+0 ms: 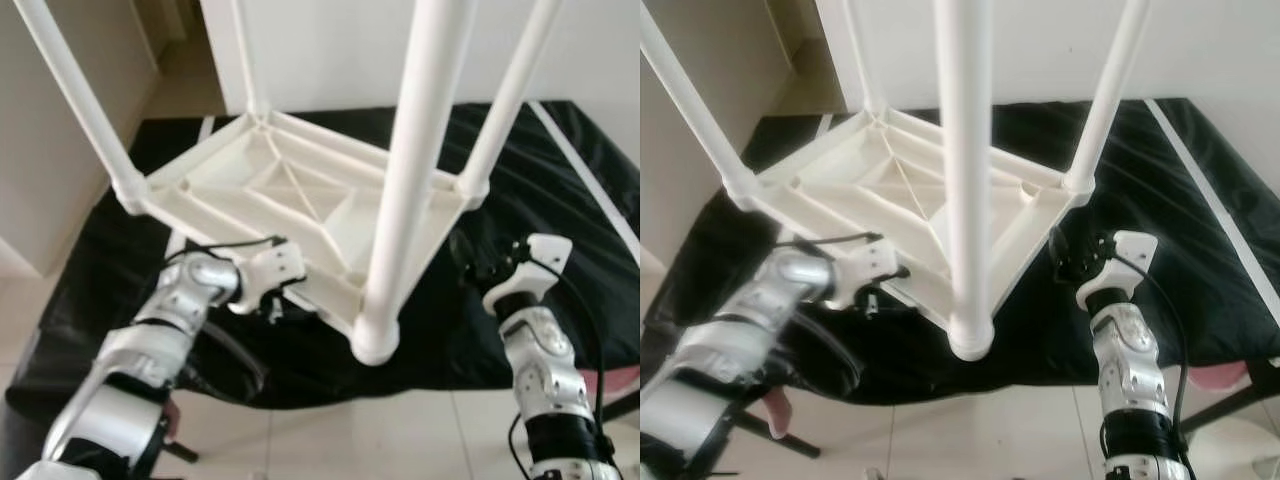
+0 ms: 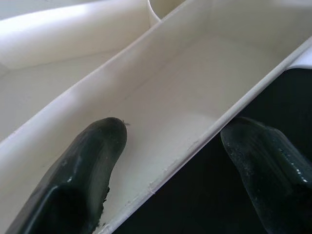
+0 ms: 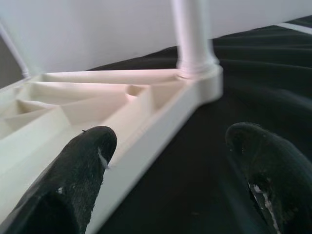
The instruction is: Building children table
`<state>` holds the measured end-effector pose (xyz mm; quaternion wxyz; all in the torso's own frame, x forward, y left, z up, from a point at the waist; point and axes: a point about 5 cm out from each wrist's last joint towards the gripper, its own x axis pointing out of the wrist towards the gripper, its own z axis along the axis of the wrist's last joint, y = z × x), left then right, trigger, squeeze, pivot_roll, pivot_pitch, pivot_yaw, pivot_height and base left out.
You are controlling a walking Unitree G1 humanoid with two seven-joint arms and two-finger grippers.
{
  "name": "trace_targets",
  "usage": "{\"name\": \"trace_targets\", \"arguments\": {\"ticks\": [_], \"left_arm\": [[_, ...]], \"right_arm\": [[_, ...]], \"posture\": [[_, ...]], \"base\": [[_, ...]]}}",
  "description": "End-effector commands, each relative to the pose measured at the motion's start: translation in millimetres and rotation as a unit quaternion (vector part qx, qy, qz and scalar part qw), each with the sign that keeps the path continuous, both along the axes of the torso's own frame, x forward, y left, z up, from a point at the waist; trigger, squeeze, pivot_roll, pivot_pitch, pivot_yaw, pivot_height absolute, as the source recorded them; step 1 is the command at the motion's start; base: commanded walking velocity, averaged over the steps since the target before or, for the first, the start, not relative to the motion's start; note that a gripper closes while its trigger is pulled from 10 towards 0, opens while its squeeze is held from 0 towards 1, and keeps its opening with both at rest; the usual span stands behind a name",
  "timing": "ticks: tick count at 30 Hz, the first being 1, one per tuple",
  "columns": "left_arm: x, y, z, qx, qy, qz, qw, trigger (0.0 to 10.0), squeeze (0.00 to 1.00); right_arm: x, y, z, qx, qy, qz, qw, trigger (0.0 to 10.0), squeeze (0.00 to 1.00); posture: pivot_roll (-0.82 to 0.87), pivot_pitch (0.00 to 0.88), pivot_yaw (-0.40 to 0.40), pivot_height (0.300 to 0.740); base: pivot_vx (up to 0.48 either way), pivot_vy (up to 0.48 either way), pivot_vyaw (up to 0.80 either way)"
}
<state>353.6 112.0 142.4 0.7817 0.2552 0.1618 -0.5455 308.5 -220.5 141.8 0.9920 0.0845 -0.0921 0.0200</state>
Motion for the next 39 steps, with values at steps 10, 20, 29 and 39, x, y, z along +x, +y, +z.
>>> {"name": "trace_targets", "arguments": {"ticks": [10, 20, 29, 39], "left_arm": [[6.7, -12.9, -9.4, -0.056, 0.013, 0.165, 0.985, 10.0, 0.00], [-29.1, -25.6, 6.8, -0.132, 0.018, -0.025, 0.991, 10.0, 0.00], [-31.0, -12.1, 27.8, -0.200, 0.036, -0.026, 0.979, 10.0, 0.00], [-3.4, 19.8, 50.1, -0.254, -0.037, 0.115, 0.960, 10.0, 0.00]], "right_arm": [[-7.5, -4.8, -2.1, 0.003, -0.001, -0.020, 1.000, 10.0, 0.00], [-20.8, -31.0, 0.7, -0.044, 0.014, -0.003, 0.999, 10.0, 0.00], [-35.7, -34.2, -2.9, -0.097, 0.041, 0.066, 0.992, 10.0, 0.00], [-47.0, -32.7, 6.1, -0.134, 0.056, 0.153, 0.977, 10.0, 0.00]], "posture": [[-0.10, 0.089, 0.081, 0.740], [-0.12, 0.095, 0.083, 0.740], [-0.12, 0.093, 0.076, 0.740], [-0.11, 0.081, 0.066, 0.740]], "base": [[0.000, 0.000, 0.00], [0.000, 0.000, 0.00], [0.000, 0.000, 0.00], [0.000, 0.000, 0.00]]}}
